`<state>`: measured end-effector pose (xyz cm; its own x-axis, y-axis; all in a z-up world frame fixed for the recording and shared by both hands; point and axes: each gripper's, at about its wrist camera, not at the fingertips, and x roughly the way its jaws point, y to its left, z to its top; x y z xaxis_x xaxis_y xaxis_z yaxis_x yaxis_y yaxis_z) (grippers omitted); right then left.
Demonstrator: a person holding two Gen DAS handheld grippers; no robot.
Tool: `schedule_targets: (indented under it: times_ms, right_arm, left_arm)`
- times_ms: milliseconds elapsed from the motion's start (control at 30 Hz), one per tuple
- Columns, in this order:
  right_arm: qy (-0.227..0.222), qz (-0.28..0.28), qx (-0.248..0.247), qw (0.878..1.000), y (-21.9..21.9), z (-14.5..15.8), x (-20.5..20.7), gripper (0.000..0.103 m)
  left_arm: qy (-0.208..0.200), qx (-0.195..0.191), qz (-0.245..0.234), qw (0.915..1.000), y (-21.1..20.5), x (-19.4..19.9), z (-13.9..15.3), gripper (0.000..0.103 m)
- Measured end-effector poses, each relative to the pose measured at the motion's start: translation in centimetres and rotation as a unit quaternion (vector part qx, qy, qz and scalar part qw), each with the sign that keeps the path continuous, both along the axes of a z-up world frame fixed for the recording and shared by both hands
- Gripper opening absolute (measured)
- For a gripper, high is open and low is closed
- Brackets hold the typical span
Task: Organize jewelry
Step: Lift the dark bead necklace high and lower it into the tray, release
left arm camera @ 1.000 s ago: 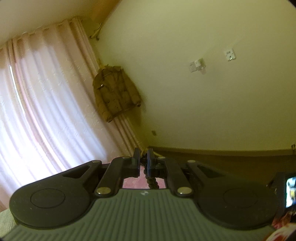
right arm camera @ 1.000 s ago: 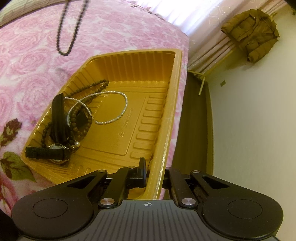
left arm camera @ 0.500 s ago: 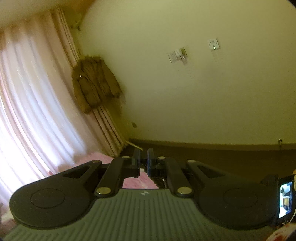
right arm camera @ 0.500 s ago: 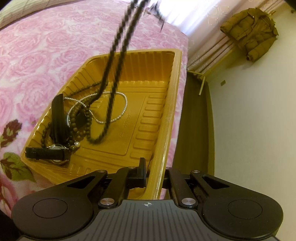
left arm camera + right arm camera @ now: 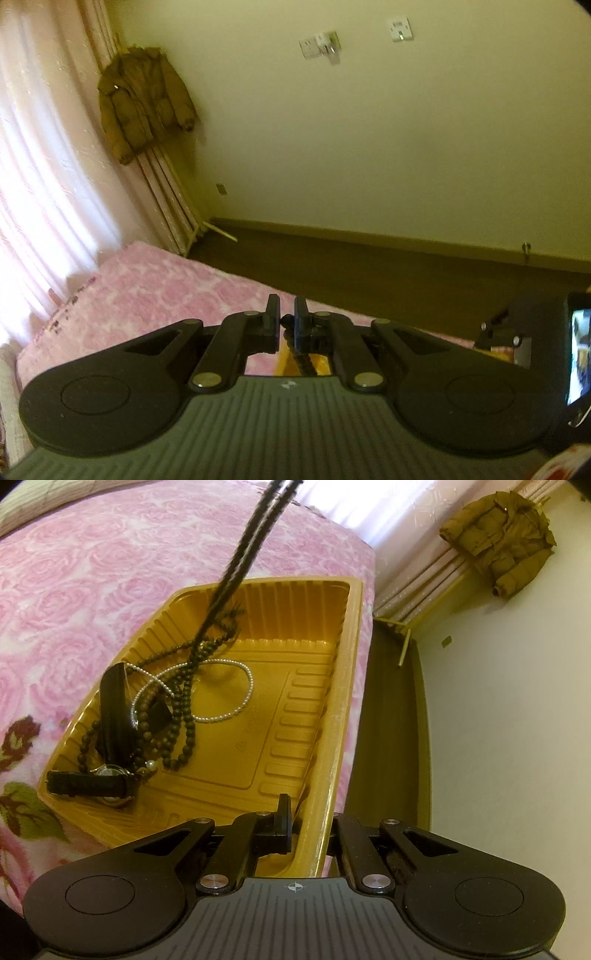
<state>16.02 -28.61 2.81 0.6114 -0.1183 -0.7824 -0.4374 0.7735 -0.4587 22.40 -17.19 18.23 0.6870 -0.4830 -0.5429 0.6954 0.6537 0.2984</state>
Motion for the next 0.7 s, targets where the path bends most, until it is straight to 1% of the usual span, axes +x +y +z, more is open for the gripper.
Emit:
schedule_targets:
  times_ms: [133, 400, 700]
  right_arm:
    - [0.001, -0.001, 0.001, 1.000, -0.1, 0.0, 0.0, 0.005]
    - [0.002, -0.003, 0.001, 1.000, -0.1, -0.1, 0.1, 0.005]
    - [0.003, -0.004, 0.003, 1.000, -0.4, -0.3, 0.3, 0.005]
  left_arm:
    - [0.013, 0.010, -0.003, 0.9999, -0.2, 0.2, -1.8, 0.006]
    - [0.043, 0.013, -0.002, 0.9990, -0.8, 0.9, -4.7, 0.006]
    - [0.067, 0.011, -0.001, 0.9977, -1.0, 1.4, -6.6, 0.006]
